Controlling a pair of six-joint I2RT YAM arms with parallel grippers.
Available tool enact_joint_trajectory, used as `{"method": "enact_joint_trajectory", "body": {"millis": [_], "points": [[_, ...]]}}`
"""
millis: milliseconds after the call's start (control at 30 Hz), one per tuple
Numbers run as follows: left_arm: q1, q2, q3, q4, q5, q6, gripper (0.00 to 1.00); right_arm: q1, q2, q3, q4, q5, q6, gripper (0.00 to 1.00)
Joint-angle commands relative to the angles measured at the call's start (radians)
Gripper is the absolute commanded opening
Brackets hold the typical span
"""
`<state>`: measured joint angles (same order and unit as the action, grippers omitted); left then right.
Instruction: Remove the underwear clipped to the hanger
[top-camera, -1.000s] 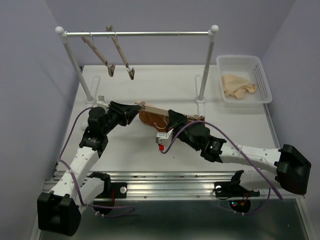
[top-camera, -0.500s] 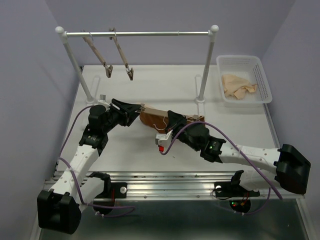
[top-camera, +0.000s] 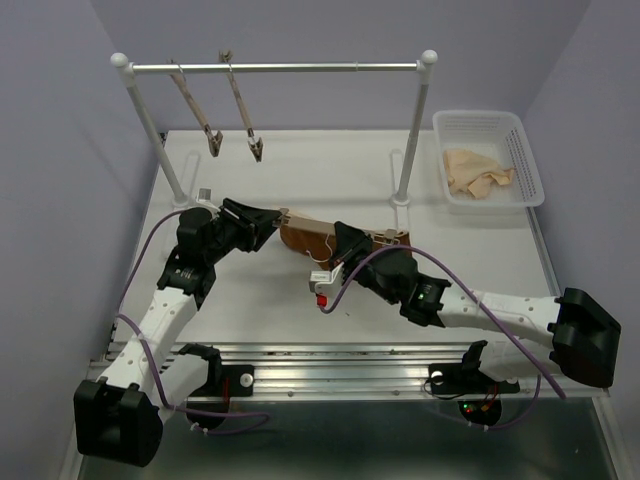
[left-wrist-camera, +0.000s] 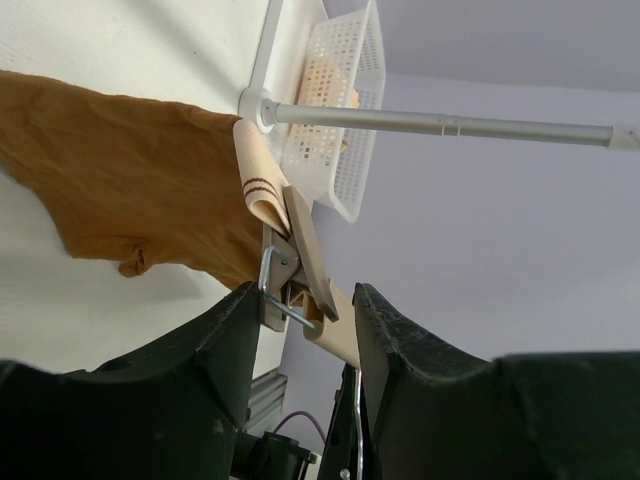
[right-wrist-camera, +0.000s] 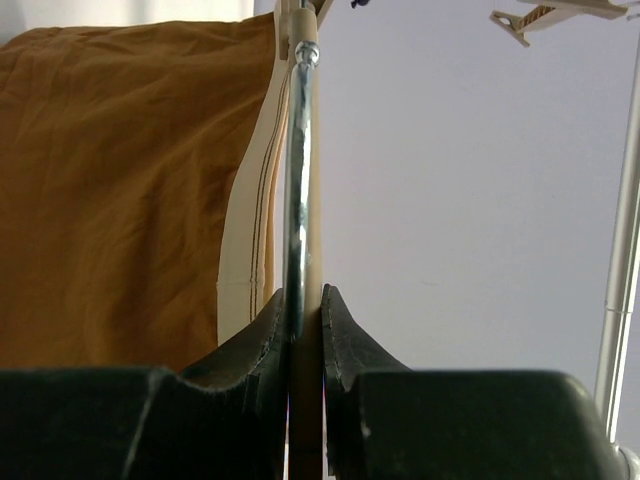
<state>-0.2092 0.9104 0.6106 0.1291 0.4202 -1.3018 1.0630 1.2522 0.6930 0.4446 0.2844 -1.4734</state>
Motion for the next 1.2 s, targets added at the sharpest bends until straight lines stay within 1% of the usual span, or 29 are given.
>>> {"method": "enact_joint_trajectory", "body": {"millis": [0,67,167,200,333,367,400,733,833,867,900,933,967,1000,1033,1100,1133,1167], "points": [[0.001,0.001,0.067,0.001,-0.003,0.035,0.53,0.025,-0.005,0.019,0.057,0.019,-0.050,0.01],[0.001,0.002,0.071,-0.008,-0.006,0.038,0.53,0.034,-0.002,0.016,0.063,0.025,-0.064,0.01],[0.001,0.002,0.067,-0.016,-0.008,0.035,0.47,0.034,0.000,0.011,0.086,0.038,-0.082,0.01],[0.001,0.002,0.067,-0.014,-0.008,0.032,0.41,0.043,0.000,0.011,0.088,0.042,-0.085,0.01],[0.001,-0.002,0.069,-0.014,-0.012,0.033,0.27,0.043,0.001,0.008,0.089,0.045,-0.090,0.01],[0.001,-0.001,0.071,-0.017,-0.012,0.035,0.21,0.043,0.003,0.010,0.089,0.045,-0.091,0.01],[0.002,-0.001,0.071,-0.016,-0.011,0.036,0.00,0.043,0.001,0.008,0.092,0.045,-0.093,0.01],[0.001,-0.051,0.066,-0.034,-0.069,0.038,0.00,0.043,0.007,0.017,0.109,0.039,-0.050,0.01],[0.001,-0.041,0.075,-0.017,-0.044,0.056,0.00,0.043,0.006,0.040,0.106,0.022,0.033,0.01],[0.001,-0.033,0.095,-0.017,-0.028,0.079,0.00,0.043,0.007,0.054,0.071,0.021,0.054,0.01],[0.001,-0.015,0.106,-0.019,-0.020,0.097,0.24,0.043,0.009,0.097,0.022,0.025,0.109,0.01],[0.001,-0.008,0.118,-0.017,-0.012,0.119,0.38,0.043,0.010,0.126,-0.021,0.025,0.140,0.01],[0.001,-0.002,0.139,-0.016,-0.003,0.149,0.58,0.043,0.012,0.160,-0.070,0.022,0.174,0.01],[0.001,0.002,0.147,-0.005,0.008,0.170,0.81,0.043,0.018,0.233,-0.122,0.015,0.239,0.01],[0.001,-0.001,0.155,0.015,0.012,0.189,0.84,0.043,0.024,0.278,-0.255,0.007,0.266,0.01],[0.001,-0.016,0.188,0.007,0.000,0.252,0.88,0.043,0.047,0.379,-0.392,0.001,0.324,0.01],[0.001,-0.028,0.199,0.000,-0.015,0.274,0.97,0.043,0.073,0.466,-0.497,0.001,0.385,0.01],[0.002,-0.037,0.210,-0.014,-0.030,0.294,0.99,0.043,0.088,0.508,-0.530,0.010,0.413,0.01]]}}
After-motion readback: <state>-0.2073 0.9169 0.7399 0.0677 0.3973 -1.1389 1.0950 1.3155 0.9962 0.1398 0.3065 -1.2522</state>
